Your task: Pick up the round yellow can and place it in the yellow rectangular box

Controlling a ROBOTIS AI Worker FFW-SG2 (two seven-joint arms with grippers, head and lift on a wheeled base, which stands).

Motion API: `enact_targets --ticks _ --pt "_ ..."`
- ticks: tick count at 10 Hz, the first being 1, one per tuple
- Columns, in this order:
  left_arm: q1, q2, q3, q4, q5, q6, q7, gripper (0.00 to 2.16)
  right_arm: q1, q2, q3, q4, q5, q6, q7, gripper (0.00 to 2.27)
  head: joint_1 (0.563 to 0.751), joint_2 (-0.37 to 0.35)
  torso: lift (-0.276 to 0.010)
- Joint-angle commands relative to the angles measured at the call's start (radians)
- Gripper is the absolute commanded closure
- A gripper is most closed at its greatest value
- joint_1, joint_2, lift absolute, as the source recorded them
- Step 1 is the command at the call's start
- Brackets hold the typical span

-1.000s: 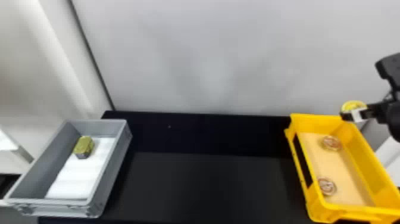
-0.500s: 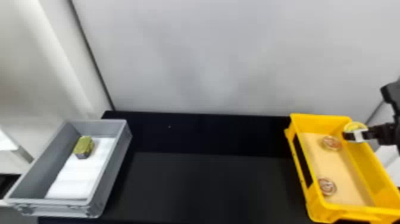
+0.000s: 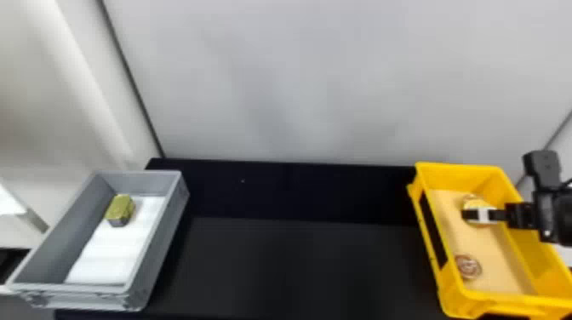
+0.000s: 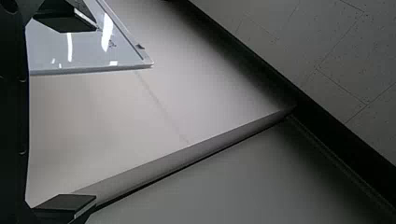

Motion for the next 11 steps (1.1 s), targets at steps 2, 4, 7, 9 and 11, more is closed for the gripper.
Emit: enact_targets --ticks 2,4,7,9,11 --pt "0.001 -0.003 0.0 0.0 -0.004 -0.007 0.0 0.0 0.006 -0.006 0.008 0.097 -0.066 -0.054 -0.02 0.69 0.692 0.054 -0.003" --pt "0.0 -0.003 0.0 0.0 -0.004 -0.009 -0.001 0.0 0.013 -0.01 0.011 0.117 -0.092 -0.071 -0.03 0.69 0.692 0.054 -0.003" --pt "-0.002 0.0 0.0 -0.003 -0.004 -0.009 -0.003 0.0 0.026 -0.012 0.009 0.117 -0.115 -0.071 -0.052 0.69 0.692 0.054 -0.003" --pt "-0.002 0.0 0.0 -0.003 -0.004 -0.007 -0.004 0.0 0.026 -0.014 0.014 0.117 -0.126 -0.074 -0.059 0.69 0.692 0.054 -0.003" --pt "-0.002 0.0 0.0 -0.003 -0.004 -0.007 -0.006 0.0 0.026 -0.014 0.014 0.111 -0.141 -0.06 -0.081 0.54 0.692 0.054 -0.003"
